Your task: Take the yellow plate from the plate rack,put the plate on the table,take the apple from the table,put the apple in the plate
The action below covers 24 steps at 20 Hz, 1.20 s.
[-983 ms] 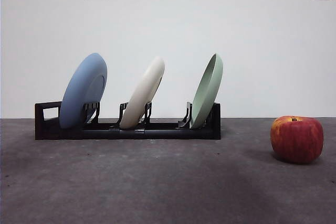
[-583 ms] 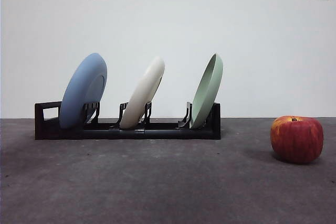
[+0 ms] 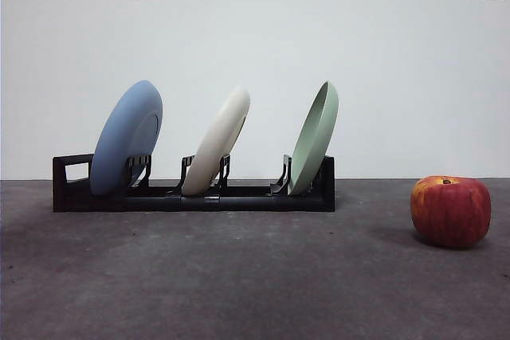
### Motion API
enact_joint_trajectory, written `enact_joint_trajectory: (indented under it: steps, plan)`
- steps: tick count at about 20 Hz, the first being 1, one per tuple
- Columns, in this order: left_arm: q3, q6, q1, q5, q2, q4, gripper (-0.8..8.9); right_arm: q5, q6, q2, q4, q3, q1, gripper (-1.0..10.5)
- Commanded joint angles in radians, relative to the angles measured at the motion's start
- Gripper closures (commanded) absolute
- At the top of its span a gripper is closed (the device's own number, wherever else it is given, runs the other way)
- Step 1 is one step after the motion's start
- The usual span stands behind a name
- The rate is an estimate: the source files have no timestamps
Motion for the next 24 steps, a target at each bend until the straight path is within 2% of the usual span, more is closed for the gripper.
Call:
enact_joint_trajectory:
  steps: [1, 7, 12, 15, 19, 24]
  plan:
    - [0.002, 0.016, -0.003, 0.004, 0.005, 0.006, 2.36, -0.004, -0.005, -0.001, 0.003, 0.005, 0.000, 3.4]
    - [0.005, 0.020, -0.034, 0.005, 0.071, 0.110, 2.37, -0.004, -0.004, 0.003, 0.003, 0.005, 0.000, 3.4]
    - [0.112, 0.081, -0.154, -0.007, 0.277, 0.212, 2.39, -0.004, -0.004, 0.031, 0.003, 0.005, 0.000, 3.4]
    - [0.236, 0.149, -0.248, -0.097, 0.460, 0.238, 2.39, -0.004, -0.003, 0.049, -0.002, 0.005, 0.000, 3.4]
    - [0.425, 0.233, -0.348, -0.265, 0.724, 0.242, 2.39, -0.004, -0.003, 0.064, -0.001, 0.005, 0.000, 3.4]
    - [0.611, 0.252, -0.404, -0.348, 1.012, 0.262, 2.39, -0.004, -0.002, 0.064, -0.002, 0.005, 0.000, 3.4]
